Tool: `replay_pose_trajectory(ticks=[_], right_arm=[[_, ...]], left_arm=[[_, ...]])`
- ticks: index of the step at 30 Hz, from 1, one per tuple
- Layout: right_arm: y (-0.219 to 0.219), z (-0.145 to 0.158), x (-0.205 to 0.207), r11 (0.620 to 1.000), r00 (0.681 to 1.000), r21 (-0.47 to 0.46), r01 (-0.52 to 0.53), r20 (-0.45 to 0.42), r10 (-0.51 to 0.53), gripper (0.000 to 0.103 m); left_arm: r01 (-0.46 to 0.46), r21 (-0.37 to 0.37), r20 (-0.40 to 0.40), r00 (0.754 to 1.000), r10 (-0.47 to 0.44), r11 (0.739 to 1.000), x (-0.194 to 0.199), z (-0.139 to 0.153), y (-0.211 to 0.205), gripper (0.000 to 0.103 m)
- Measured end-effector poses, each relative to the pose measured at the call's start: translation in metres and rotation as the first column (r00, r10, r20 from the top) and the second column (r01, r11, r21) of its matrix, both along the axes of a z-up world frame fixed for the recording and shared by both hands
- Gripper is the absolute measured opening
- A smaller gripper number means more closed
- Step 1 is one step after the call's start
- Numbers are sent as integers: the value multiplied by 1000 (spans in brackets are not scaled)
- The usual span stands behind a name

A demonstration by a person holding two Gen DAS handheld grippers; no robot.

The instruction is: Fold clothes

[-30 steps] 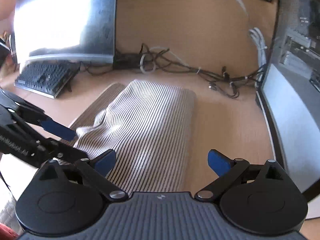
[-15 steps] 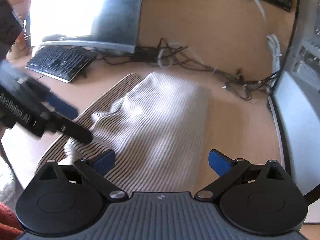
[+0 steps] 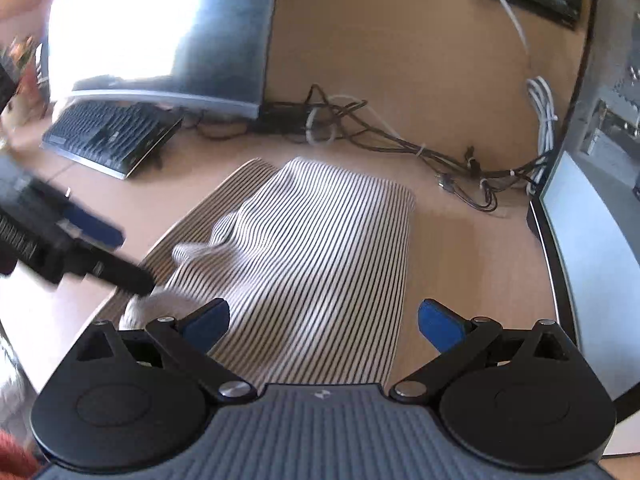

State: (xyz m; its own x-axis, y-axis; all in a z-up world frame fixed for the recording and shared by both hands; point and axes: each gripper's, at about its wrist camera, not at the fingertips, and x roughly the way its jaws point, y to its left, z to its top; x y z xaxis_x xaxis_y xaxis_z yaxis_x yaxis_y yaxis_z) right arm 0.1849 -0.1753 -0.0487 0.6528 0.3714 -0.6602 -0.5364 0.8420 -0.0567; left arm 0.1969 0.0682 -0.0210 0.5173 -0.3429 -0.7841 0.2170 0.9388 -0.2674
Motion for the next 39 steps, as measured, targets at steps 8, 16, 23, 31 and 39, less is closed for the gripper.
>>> replay_pose_trajectory(ticks=[8, 16, 23, 31, 39], right_arm=[[14, -34, 15, 997, 993, -59, 53, -103, -59, 103], [4, -7, -31, 992, 993, -51, 117, -10, -118, 103], [-4, -34, -52, 979, 977, -107, 173, -106, -184, 103], [-2, -7, -76, 975, 993, -204, -85, 58, 99, 103], [30, -9, -81, 929, 939, -172, -327, 54, 340, 58]], left_arm=[[-6, -16, -9, 1000, 6, 1000, -3, 0, 15, 93], [-4, 3, 34, 999, 4, 1000, 11, 4, 30, 96], [19, 85, 87, 996, -26, 996, 5, 4, 17, 97], [-52, 138, 114, 993, 36, 989, -10, 3, 13, 99], [-197, 92, 60, 980, 192, 976, -28, -3, 35, 99]])
